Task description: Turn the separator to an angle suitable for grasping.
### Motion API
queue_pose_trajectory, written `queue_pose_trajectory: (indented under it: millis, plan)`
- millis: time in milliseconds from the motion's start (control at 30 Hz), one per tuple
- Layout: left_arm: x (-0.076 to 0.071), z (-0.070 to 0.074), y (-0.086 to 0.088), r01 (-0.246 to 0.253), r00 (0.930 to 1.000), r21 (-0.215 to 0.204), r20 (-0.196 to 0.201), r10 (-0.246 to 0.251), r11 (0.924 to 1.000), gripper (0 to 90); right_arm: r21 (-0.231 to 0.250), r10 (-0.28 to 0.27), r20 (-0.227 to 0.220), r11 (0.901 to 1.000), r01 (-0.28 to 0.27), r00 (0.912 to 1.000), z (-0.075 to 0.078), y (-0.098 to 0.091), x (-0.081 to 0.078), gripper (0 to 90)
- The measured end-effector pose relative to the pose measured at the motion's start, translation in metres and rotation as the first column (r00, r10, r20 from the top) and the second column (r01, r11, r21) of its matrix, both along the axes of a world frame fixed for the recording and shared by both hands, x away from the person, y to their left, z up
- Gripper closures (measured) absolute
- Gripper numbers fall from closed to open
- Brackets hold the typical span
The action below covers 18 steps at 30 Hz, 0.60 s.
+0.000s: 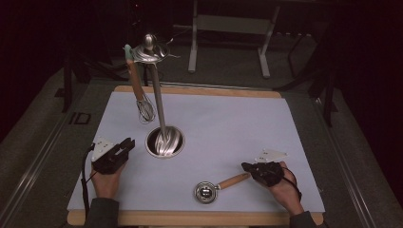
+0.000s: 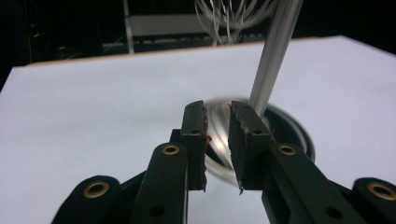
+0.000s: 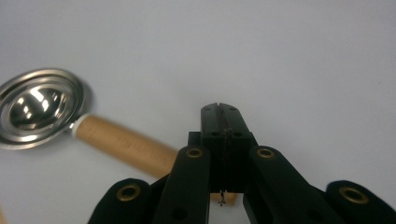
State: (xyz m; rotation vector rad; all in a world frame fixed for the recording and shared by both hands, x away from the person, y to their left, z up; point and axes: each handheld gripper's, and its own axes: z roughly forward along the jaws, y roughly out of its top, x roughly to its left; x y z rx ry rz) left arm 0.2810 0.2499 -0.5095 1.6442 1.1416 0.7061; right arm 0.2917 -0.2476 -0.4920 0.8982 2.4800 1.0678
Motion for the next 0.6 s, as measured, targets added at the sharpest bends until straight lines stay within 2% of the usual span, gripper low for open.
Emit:
queue_pose_trajectory:
  millis: [133,200,500,600]
  plan:
    - [0.000,-0.010,0.002,-0.016,0.9995,0.002,-0.027,0.016,0.9999,72.8,-0.026,0.013,-0.009,0.9996,-0.014,0.9999,-0.007,0.001,-0.010,89.5]
    - [0.001,-0.013,0.002,-0.019,0.9992,0.012,-0.036,0.019,0.9998,72.4,-0.063,0.013,-0.010,0.9980,-0.013,0.9999,-0.012,0.001,-0.015,89.6]
    - [0.005,-0.026,0.004,-0.055,0.9961,0.014,-0.068,0.056,0.9984,70.8,-0.089,0.020,-0.042,0.9958,-0.024,0.9989,-0.026,-0.002,-0.025,89.6]
    - [0.005,-0.028,0.003,-0.057,0.9961,0.020,-0.066,0.058,0.9982,70.7,-0.087,0.016,-0.047,0.9960,-0.021,0.9988,-0.028,-0.002,-0.025,89.7]
